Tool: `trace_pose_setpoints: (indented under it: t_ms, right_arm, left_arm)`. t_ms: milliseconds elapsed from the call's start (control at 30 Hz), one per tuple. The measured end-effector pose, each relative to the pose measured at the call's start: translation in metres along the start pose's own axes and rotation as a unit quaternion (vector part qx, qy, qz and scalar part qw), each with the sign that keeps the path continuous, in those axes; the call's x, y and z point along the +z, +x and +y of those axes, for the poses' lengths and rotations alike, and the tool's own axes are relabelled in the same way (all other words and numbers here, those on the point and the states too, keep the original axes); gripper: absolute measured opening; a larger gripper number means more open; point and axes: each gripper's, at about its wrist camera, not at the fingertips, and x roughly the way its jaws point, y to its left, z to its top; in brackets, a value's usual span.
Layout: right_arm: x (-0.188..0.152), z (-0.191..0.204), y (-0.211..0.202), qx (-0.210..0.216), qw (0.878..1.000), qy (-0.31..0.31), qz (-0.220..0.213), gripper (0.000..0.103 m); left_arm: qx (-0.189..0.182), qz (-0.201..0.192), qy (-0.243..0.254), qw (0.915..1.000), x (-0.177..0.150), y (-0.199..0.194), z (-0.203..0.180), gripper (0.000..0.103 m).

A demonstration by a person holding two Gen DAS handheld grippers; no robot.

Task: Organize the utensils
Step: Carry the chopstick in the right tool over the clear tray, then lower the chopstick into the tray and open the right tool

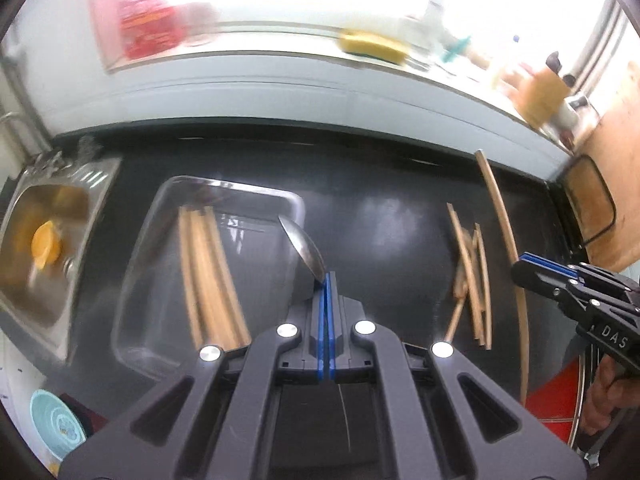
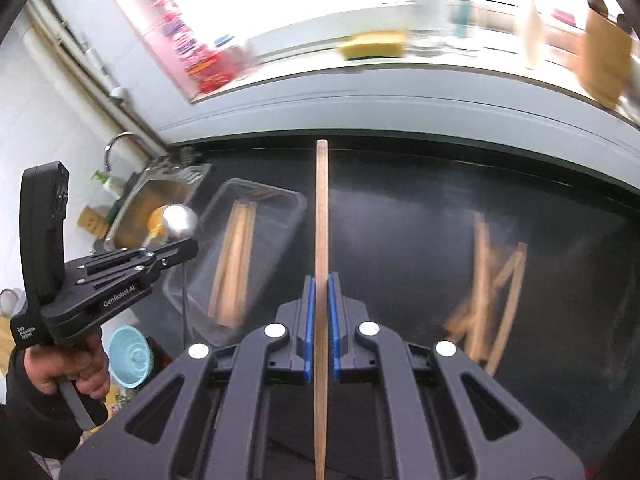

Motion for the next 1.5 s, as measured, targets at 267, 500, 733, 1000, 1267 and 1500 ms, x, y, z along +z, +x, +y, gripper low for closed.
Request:
trace_pose_setpoints:
  t_ms: [267,500,733,1000,1267,1500]
  right_arm:
    - [0.026,0.073,0.064,0.045,0.999,-0.012,0.024,0.007]
    - [0.042,0.099,0.125,0.074,0.995,0.019,0.06,0.008]
    - [0.048,0.111,0.178,0.064,0.994,0.021,0.087,0.008]
    - [0.053,0.109,0.224,0.051,0.99,0.035,0.126,0.008]
    - [0.054,0.104,0.239,0.04,0.99,0.033,0.133,0.008]
    - [0.063,0.087,0.22,0.019,0.994,0.056,0.097,0.065]
  left_arm:
    - [0.016,0.011,-0.032,0.9993,0.0,0.001,0.077,0.0]
    - [-0.002,0.038,-0.067,0.997,-0.001,0.04,0.118,0.0]
    - [-0.011,0.067,-0.08,0.9945,0.002,0.083,0.148,0.0]
    - [-0.027,0.099,-0.085,0.991,0.005,0.12,0.168,0.0]
    - [-0.029,0.117,-0.075,0.9899,0.01,0.138,0.167,0.0]
    - [0.018,0.133,-0.042,0.9901,0.009,0.146,0.164,0.024]
